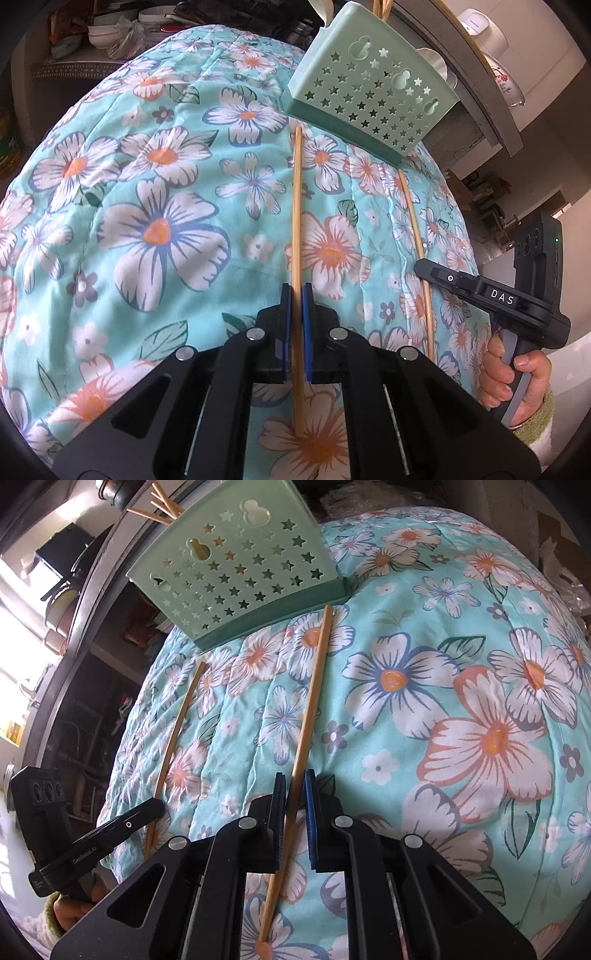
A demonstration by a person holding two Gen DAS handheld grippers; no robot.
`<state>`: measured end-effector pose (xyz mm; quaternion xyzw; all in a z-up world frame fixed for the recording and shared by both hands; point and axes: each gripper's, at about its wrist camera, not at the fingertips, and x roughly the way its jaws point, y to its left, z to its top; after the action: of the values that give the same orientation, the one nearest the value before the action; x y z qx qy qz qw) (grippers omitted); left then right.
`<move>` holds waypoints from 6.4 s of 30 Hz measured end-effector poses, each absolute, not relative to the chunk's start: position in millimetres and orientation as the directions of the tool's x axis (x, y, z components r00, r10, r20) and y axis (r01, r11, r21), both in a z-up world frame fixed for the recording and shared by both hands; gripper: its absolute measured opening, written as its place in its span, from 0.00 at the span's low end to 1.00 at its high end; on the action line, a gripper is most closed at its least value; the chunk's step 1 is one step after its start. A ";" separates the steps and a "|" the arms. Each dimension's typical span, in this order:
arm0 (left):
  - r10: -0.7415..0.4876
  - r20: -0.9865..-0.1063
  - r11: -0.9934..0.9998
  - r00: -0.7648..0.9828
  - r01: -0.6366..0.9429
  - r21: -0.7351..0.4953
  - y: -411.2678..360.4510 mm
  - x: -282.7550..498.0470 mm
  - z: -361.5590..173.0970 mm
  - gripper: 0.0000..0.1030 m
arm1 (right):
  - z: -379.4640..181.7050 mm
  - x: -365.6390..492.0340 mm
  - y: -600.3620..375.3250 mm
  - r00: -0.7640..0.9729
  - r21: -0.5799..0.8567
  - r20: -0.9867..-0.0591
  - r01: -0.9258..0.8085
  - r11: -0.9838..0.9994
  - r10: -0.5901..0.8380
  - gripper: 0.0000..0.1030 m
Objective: Organize utensils
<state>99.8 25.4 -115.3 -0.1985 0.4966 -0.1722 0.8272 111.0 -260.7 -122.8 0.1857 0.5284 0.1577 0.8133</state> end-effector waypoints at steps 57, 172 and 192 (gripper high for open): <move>-0.371 -0.836 0.918 0.405 0.298 -0.263 -23.8 238.6 -108.3 0.29 | -122.7 208.6 -201.0 0.322 0.375 -0.834 -0.264 0.889 0.448 0.30; -0.484 -0.173 0.851 0.858 0.416 -0.321 5.2 243.0 121.7 0.62 | 159.6 255.2 -279.7 0.825 0.351 -0.343 -0.332 0.876 0.450 0.06; -0.414 -0.561 0.910 0.717 0.325 -0.256 33.8 149.9 -0.5 0.81 | 139.3 324.4 -216.9 0.893 0.176 -0.259 -0.332 0.927 0.369 0.06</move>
<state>149.9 33.8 -0.5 -0.0697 0.3188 -0.1998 0.9239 324.4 -216.9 139.3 0.0634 0.1451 0.1807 0.9707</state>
